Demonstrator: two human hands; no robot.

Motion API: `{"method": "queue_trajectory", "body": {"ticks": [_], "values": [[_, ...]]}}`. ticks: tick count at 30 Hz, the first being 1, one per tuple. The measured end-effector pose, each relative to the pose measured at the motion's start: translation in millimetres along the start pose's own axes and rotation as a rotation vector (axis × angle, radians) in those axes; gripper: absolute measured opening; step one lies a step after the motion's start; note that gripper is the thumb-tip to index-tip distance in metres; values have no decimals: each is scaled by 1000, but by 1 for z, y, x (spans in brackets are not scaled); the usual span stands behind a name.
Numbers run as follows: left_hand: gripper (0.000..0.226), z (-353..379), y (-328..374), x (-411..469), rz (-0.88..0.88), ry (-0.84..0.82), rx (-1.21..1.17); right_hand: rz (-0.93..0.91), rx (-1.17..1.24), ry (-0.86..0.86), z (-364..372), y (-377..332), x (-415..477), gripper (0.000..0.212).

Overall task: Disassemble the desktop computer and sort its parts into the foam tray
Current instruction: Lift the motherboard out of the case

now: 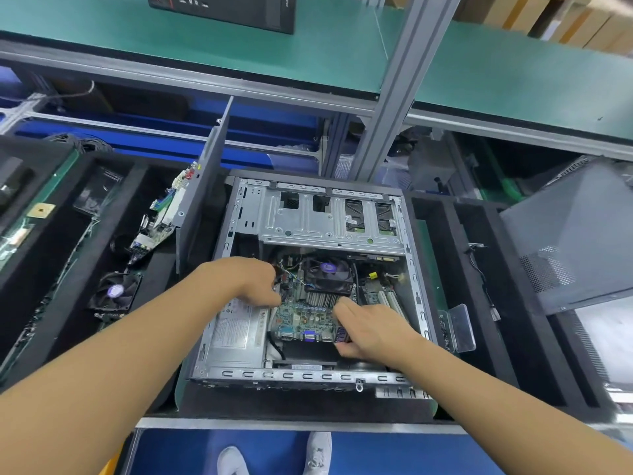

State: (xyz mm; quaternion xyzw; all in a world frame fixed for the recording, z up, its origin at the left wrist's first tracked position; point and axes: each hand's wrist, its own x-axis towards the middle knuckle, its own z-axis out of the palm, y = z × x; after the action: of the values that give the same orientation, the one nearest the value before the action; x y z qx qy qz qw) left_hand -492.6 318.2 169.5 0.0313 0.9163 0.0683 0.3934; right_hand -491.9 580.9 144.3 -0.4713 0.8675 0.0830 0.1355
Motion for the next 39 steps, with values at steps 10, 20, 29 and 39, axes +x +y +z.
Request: {"method": "queue_trajectory", "body": {"ticks": [10, 20, 29, 39], "values": [[38, 8, 36, 18, -303, 154, -110, 24, 25, -21, 5, 0, -2, 39], [15, 3, 13, 2, 51, 86, -295, 56, 109, 35, 10, 5, -5, 40], [12, 15, 11, -45, 509, 195, -4, 77, 123, 18, 7, 5, -3, 37], [30, 21, 14, -39, 447, 288, 62, 96, 66, 6, 5, -9, 12, 40]]}}
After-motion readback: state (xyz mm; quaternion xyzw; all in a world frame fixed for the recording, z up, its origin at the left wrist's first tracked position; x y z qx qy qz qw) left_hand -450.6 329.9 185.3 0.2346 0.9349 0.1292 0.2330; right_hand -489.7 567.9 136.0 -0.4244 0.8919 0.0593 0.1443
